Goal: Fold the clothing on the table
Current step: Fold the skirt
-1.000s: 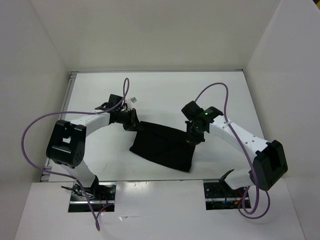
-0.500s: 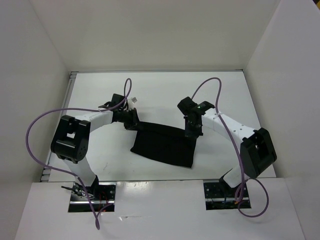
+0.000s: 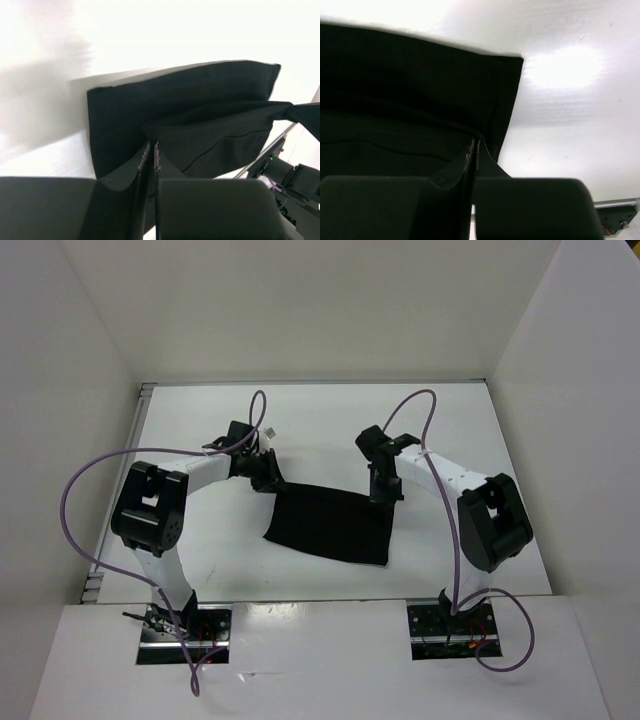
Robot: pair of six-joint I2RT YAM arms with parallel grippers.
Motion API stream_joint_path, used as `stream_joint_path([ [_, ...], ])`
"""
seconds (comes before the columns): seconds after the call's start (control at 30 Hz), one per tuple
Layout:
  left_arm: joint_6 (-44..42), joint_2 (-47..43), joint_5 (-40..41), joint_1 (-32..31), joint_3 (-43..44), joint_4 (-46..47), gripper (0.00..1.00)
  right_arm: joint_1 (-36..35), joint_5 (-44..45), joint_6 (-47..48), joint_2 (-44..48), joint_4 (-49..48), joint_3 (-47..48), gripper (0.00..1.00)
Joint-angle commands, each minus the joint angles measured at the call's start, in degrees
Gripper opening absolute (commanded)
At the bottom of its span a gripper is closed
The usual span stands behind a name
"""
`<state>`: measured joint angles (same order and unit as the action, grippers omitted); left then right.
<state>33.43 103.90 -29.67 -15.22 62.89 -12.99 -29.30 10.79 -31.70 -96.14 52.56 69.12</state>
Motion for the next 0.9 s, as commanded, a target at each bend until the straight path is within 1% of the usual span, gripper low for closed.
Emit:
stream_joint_path([
  [0.0,0.7,2.4,1.5,0.0,2.6,1.5,0.11,2.0,2.4,2.3,-1.9,-3.5,2.5,0.0],
  [0.03,1.2,3.0,1.5,0.0,2.6,2.1,0.11,2.5,2.4,2.3,-3.2,-4.0,2.5,0.0],
  [0.07,1.2,4.2,1.5,0.0,4.0,2.1,0.12,3.0,2.4,2.3,-3.9,-4.0,2.5,0.04],
  [0.1,1.2,4.7,2.7,0.0,4.0,2.6,0.2,4.4,2.4,2.8,-4.6,-5.3,2.5,0.12],
  [0.13,1.8,4.7,2.7,0.0,4.6,3.8,0.4,5.0,2.4,2.8,-5.1,-6.1,3.0,0.35],
  [0.2,2.6,3.9,3.5,0.0,4.6,5.3,0.45,6.4,4.6,2.8,-4.6,-6.7,3.0,0.46],
  [0.23,3.1,1.7,4.0,0.5,4.6,6.0,0.49,7.1,5.3,2.2,-2.2,-7.2,3.6,0.49],
  [0.27,4.1,0.0,4.0,1.3,4.6,6.0,0.62,7.1,5.9,2.2,-0.5,-7.2,3.7,0.59],
  [0.3,4.7,-1.9,5.0,1.3,3.8,6.7,0.63,7.1,6.4,2.2,1.4,-7.2,3.7,0.65],
  [0.33,5.2,-6.2,6.0,2.0,2.3,7.3,0.63,7.8,6.4,2.2,5.2,-6.3,3.7,0.72],
  [0.37,5.2,-8.6,6.8,2.0,1.6,6.5,0.64,8.7,5.8,2.2,6.7,-5.5,3.7,0.77],
  [0.4,5.2,-10.9,7.7,2.0,0.9,5.8,0.64,9.5,2.9,2.2,8.0,-4.4,3.7,0.77],
  [0.43,5.2,-15.6,8.4,2.0,0.1,5.1,0.65,10.2,0.8,1.3,9.1,-2.6,2.3,0.77],
  [0.47,5.2,-17.8,8.4,0.6,-1.7,3.9,0.65,10.8,-1.4,0.5,11.5,-2.5,1.3,0.77],
  [0.5,5.2,-21.4,7.8,0.1,-2.8,3.9,0.65,10.8,-5.6,-0.2,12.6,-1.9,0.1,0.77],
  [0.53,5.2,-22.9,4.2,0.1,-3.7,3.1,0.64,10.8,-7.6,-1.2,14.8,-1.9,-2.2,0.77],
  [0.57,5.2,-24.1,1.8,-0.7,-5.0,3.1,0.64,10.8,-9.5,-3.1,15.7,-1.9,-3.5,0.77],
  [0.63,4.5,-26.5,-2.7,-1.8,-8.7,2.2,0.6,10.8,-15.1,-4.2,16.4,-2.5,-6.8,0.77],
  [0.67,3.2,-27.0,-5.1,-3.3,-9.5,0.5,0.6,10.8,-16.0,-4.8,17.1,-2.5,-7.6,0.77],
  [0.77,1.1,-28.7,-4.1,-5.2,-11.6,-4.3,0.63,10.8,-20.2,-5.4,17.1,-3.1,-8.6,0.77],
  [0.83,0.5,-30.2,-2.2,-5.8,-13.3,-6.6,0.64,10.8,-25.4,-5.4,17.1,-4.1,-8.7,0.7],
  [0.87,0.5,-30.2,0.3,-5.8,-14.0,-7.1,0.65,10.8,-26.9,-5.4,17.1,-5.3,-8.7,0.67],
])
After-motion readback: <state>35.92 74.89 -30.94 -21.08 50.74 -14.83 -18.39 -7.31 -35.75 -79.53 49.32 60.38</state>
